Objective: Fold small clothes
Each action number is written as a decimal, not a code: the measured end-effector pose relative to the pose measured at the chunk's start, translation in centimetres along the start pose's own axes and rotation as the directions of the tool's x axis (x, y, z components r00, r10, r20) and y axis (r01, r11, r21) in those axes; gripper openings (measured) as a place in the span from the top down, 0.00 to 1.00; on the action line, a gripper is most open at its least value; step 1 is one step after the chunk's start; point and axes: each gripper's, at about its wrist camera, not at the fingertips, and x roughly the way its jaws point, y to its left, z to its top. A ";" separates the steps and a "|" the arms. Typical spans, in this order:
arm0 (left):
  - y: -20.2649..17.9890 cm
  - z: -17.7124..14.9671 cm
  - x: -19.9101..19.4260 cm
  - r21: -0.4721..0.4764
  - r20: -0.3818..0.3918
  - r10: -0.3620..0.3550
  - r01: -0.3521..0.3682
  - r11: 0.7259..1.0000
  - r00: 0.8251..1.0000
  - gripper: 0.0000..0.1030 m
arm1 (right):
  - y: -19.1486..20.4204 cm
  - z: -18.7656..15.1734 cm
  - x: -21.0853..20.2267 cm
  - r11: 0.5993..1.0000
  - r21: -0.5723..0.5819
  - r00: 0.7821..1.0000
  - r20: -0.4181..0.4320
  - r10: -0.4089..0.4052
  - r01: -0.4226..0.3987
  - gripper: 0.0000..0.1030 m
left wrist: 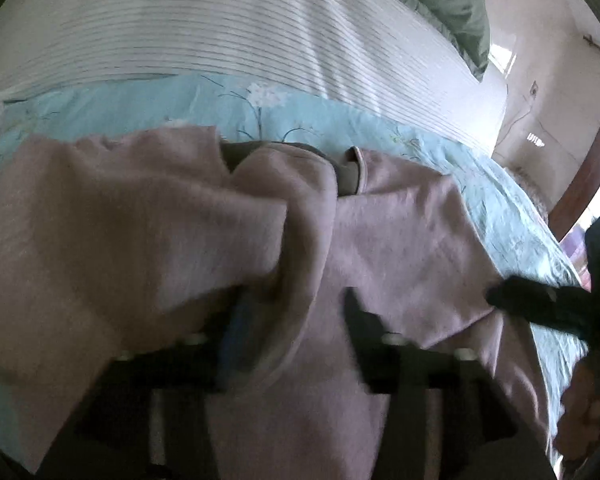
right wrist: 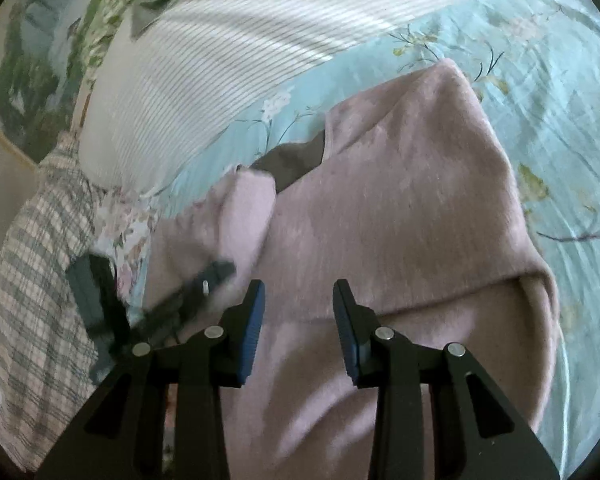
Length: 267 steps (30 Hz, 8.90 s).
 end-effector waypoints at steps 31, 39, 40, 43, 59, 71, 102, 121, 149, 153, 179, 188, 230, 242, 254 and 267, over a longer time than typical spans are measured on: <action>14.1 -4.3 -6.9 -0.377 -0.023 0.413 -0.391 0.840 0.910 0.40 | -0.6 8.6 -4.0 0.999 -0.014 0.970 0.240 0.035 -0.033 0.94; 12.5 -4.9 -6.5 -0.304 -0.032 0.461 -0.448 0.841 0.887 0.42 | -4.2 5.8 -1.8 0.999 0.046 0.984 0.174 -0.026 0.018 0.94; 12.5 -4.9 -6.6 -0.304 -0.035 0.457 -0.445 0.842 0.889 0.42 | -3.9 6.0 -2.7 1.000 0.029 0.978 0.210 -0.012 0.006 0.94; 12.3 -5.1 -6.5 -0.295 -0.035 0.444 -0.433 0.852 0.896 0.41 | -3.4 6.1 -5.4 1.000 -0.007 0.951 0.310 -0.007 0.010 0.94; 12.7 -6.1 -6.9 -0.351 -0.025 0.447 -0.427 0.833 0.894 0.40 | -0.8 5.5 -5.9 0.988 -0.085 0.970 0.218 -0.106 0.127 0.49; 13.6 -6.6 -7.4 -0.407 0.009 0.395 -0.357 0.841 0.919 0.38 | 15.9 9.0 20.4 0.880 -0.357 0.902 -0.400 0.160 -0.315 0.29; 13.0 -3.0 -5.3 -0.192 -0.069 0.455 -0.460 0.867 0.888 0.40 | 11.5 4.5 14.1 0.938 -0.197 0.938 -0.261 0.230 -0.285 0.27; 13.1 -3.4 -5.3 -0.178 -0.080 0.449 -0.456 0.872 0.890 0.39 | -8.5 6.1 -4.0 0.960 -0.058 0.959 0.094 -0.269 0.275 0.95; 10.2 -17.2 -18.4 -0.219 -0.139 0.138 -0.166 0.962 0.981 0.31 | -8.0 -7.7 -16.0 0.989 -0.113 0.993 -0.052 -0.102 0.096 0.51; 9.3 -20.4 -20.6 -0.216 -0.159 0.089 -0.122 0.969 0.983 0.31 | -8.1 -11.9 -17.1 0.992 -0.114 0.991 -0.118 -0.057 0.044 0.51; 4.9 -28.1 -24.0 -0.116 -0.250 -0.048 0.020 0.993 0.967 0.92 | -9.7 -21.9 -19.7 0.982 -0.111 0.965 -0.231 0.124 -0.153 0.92; 6.2 -28.5 -24.1 -0.150 -0.263 -0.135 0.097 0.984 0.955 0.78 | -12.9 -20.4 -24.0 0.964 -0.001 0.957 -0.121 0.262 -0.264 0.92; 7.5 -2.5 -22.2 -0.253 0.336 0.017 0.073 0.965 0.942 0.94 | -4.0 -0.3 -19.7 0.938 -0.192 0.930 0.175 0.324 -0.290 0.94; 12.0 6.1 -7.1 -0.289 0.160 0.122 -0.072 0.955 0.980 0.94 | -7.2 10.9 -7.1 0.996 -0.064 0.987 0.141 0.075 -0.066 0.94; 16.2 3.8 -1.6 -0.337 0.046 0.091 -0.071 0.939 0.995 0.72 | -12.2 11.8 -1.2 0.995 0.085 0.998 0.025 -0.050 0.048 0.72; 5.9 -0.5 1.1 -0.005 -0.170 0.062 -0.064 0.998 0.984 0.70 | -0.4 2.5 2.5 0.887 -0.461 0.959 -0.262 -0.107 -0.027 0.49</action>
